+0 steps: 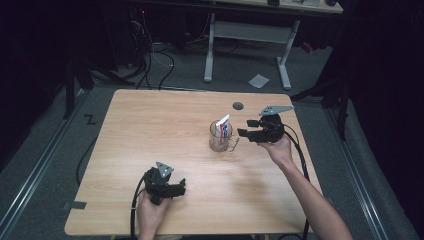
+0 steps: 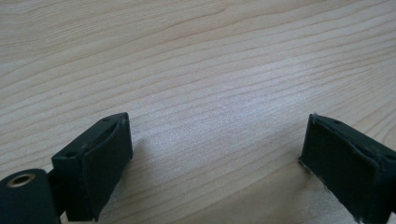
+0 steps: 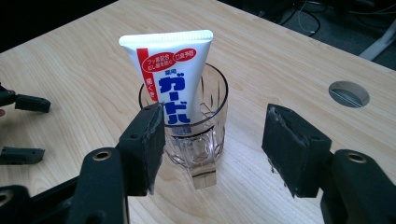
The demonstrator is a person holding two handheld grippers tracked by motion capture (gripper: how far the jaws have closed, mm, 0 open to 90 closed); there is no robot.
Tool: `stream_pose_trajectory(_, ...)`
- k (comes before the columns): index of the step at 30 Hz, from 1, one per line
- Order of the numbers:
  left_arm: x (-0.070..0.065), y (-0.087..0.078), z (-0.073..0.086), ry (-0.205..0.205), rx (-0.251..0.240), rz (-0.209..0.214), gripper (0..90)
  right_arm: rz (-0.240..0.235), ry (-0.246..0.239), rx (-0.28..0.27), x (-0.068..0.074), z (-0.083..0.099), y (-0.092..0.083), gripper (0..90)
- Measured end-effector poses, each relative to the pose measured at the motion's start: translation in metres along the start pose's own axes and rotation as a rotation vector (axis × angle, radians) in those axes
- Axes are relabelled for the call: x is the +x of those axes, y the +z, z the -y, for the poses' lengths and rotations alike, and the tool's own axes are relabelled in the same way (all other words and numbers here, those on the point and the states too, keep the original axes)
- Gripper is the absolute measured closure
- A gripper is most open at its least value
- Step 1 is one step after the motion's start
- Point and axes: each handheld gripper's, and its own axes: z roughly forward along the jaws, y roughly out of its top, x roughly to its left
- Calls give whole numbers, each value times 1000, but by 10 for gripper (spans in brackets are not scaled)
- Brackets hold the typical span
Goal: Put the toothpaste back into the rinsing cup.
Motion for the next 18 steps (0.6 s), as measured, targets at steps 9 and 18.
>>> stream_pose_trajectory(9,0,0,0,0,-1,0,89,13,10,-1,3,0,-9,399)
stream_pose_trajectory(18,0,0,0,0,0,0,89,34,41,-26,0,10,-23,410)
